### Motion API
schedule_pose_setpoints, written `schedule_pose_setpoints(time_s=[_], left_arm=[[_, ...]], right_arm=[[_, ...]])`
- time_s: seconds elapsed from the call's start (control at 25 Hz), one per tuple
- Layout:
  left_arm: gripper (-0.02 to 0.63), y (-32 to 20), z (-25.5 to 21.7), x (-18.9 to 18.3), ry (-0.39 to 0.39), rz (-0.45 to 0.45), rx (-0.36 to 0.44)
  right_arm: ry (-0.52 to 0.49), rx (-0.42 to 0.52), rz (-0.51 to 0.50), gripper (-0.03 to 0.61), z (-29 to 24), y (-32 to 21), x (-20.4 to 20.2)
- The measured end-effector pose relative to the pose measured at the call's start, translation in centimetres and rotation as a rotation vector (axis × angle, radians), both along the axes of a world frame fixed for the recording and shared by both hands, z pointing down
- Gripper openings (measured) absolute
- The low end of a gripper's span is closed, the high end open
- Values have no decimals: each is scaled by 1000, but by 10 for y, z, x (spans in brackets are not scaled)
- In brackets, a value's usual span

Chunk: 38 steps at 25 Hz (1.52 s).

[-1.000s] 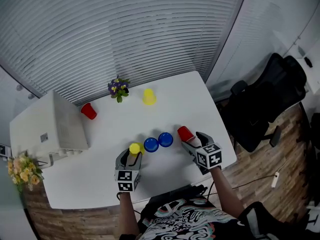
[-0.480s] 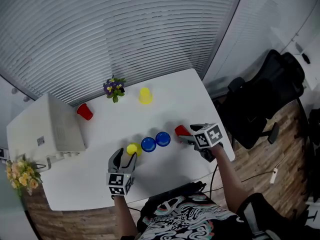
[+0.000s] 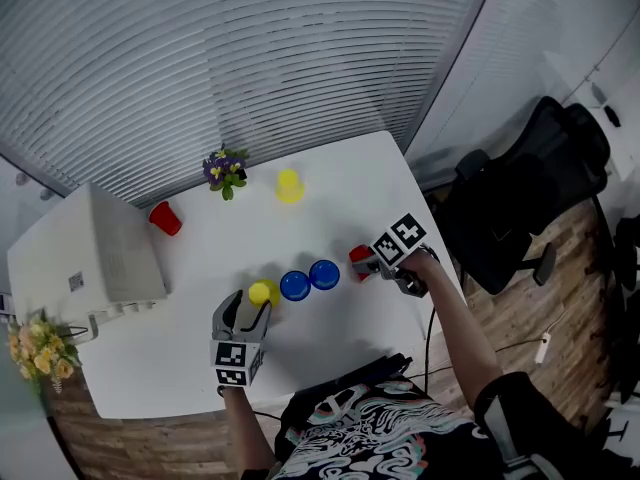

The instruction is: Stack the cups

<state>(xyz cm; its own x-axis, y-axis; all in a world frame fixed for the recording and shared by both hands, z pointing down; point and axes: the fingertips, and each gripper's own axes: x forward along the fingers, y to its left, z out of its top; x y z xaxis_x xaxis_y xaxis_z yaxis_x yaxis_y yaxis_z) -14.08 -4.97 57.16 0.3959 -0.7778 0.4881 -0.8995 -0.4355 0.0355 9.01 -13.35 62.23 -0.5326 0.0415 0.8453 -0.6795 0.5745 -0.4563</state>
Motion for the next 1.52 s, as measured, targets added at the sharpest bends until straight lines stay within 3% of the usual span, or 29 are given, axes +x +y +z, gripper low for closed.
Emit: schedule_pose_setpoints(time_s=[0.16, 0.28, 0.4, 0.48, 0.6, 0.68, 0.88, 1.12, 1.52], left_arm=[[255, 5, 5, 13, -26, 83, -19], [252, 4, 7, 16, -36, 92, -19], [242, 5, 9, 15, -45, 85, -19], [238, 7, 11, 14, -47, 83, -23], [233, 8, 12, 14, -46, 79, -24], [230, 10, 13, 13, -40, 73, -26], [227, 13, 12, 13, -37, 72, -29], [206, 13, -5, 6, -26, 39, 53], [206, 9, -15, 1, 41, -9, 79]], right_arm=[[-29, -47, 21, 264, 1, 2, -3], [-84, 31, 32, 259, -9, 0, -6], [-222, 211, 88, 259, -31, -10, -11], [-258, 386, 125, 259, -44, -19, -6], [-193, 649, 120, 259, -52, -26, 6], [-154, 731, 108, 259, -49, -22, 10], [-143, 808, 154, 258, -43, -8, 19], [-137, 839, 235, 250, -37, 15, 40], [-43, 834, 199, 227, -27, 32, 41]])
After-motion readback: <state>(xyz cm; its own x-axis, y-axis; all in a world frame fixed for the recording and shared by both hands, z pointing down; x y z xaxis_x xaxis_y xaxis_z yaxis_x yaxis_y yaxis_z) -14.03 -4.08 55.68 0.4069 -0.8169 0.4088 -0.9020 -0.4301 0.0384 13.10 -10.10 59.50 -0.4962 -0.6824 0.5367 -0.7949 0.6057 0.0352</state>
